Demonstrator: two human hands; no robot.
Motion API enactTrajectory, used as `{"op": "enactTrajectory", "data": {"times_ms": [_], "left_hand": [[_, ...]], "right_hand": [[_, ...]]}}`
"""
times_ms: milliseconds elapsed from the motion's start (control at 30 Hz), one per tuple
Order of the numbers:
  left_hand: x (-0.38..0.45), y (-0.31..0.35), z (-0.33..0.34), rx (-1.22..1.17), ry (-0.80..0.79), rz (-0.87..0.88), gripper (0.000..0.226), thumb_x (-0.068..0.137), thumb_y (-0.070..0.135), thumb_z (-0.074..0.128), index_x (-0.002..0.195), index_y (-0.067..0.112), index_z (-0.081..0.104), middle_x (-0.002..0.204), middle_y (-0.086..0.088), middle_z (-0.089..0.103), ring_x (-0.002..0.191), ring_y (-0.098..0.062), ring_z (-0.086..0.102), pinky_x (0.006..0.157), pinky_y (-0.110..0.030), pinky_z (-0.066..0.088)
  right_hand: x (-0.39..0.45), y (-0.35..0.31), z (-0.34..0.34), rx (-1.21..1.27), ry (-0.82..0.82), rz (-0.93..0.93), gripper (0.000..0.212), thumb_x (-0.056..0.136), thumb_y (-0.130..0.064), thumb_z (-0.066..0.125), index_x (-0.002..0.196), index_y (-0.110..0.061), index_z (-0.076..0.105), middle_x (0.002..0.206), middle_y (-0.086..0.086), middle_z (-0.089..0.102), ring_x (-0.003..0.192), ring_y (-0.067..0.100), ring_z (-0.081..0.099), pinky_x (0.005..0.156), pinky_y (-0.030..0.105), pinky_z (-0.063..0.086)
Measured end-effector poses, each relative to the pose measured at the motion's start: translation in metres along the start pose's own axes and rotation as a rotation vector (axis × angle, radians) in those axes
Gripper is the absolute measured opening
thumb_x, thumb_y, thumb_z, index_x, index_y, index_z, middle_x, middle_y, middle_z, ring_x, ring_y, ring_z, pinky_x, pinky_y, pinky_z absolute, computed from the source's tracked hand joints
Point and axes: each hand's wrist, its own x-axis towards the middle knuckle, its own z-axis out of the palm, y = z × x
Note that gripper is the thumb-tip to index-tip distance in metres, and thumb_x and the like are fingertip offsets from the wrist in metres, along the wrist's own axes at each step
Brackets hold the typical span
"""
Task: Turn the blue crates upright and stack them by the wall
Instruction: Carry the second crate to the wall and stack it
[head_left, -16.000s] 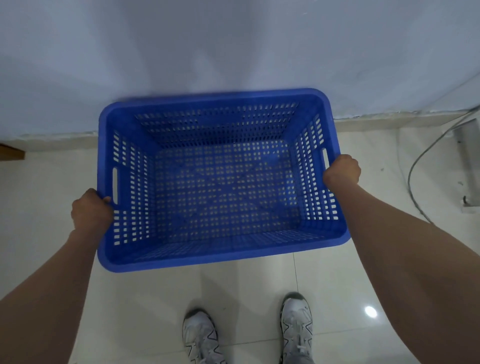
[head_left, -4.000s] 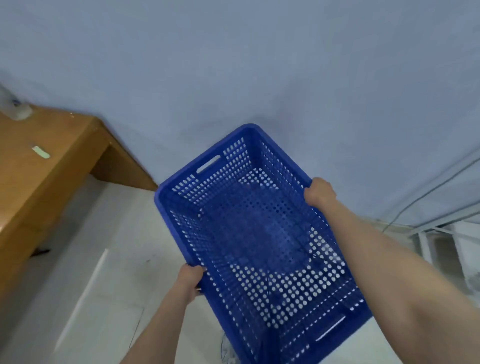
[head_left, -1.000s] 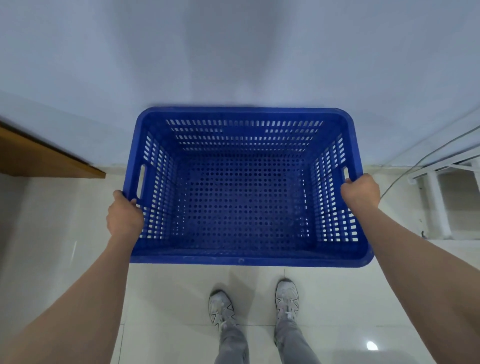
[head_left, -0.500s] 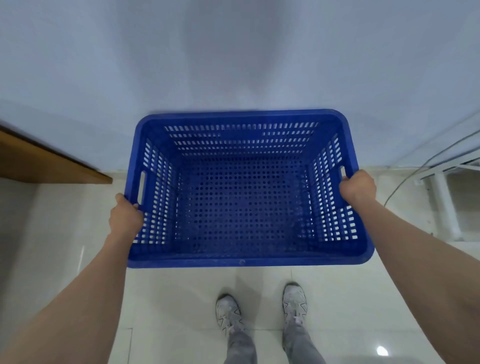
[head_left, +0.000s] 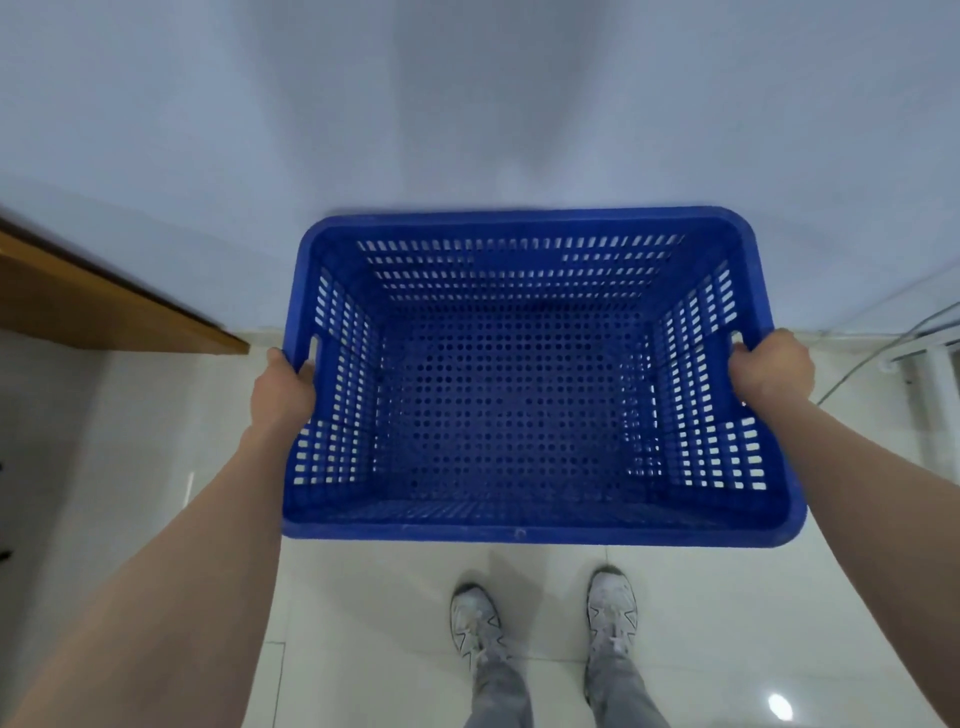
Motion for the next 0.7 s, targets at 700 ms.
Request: {"op": "enactTrajectory", "data": {"times_ms": [700], "left_hand": [[0.007,-0.002,0.011,0.043,0.182,0.089,0.036,0.101,0.032,0.044,0.113,-0.002,0.049,0.107,-0.029,0.065,0.093,-0.046,0.063,0.077,-0.049,0.049]], "right_hand": [[-0.003,0.002,0.007,0.027,0.074,-0.004,0.042,0.092,-0.037,0.055,0.1,0.004,0.06,0.092,0.02,0.064,0.088,0.042,0.063,0.071,0.039,0.046]]}}
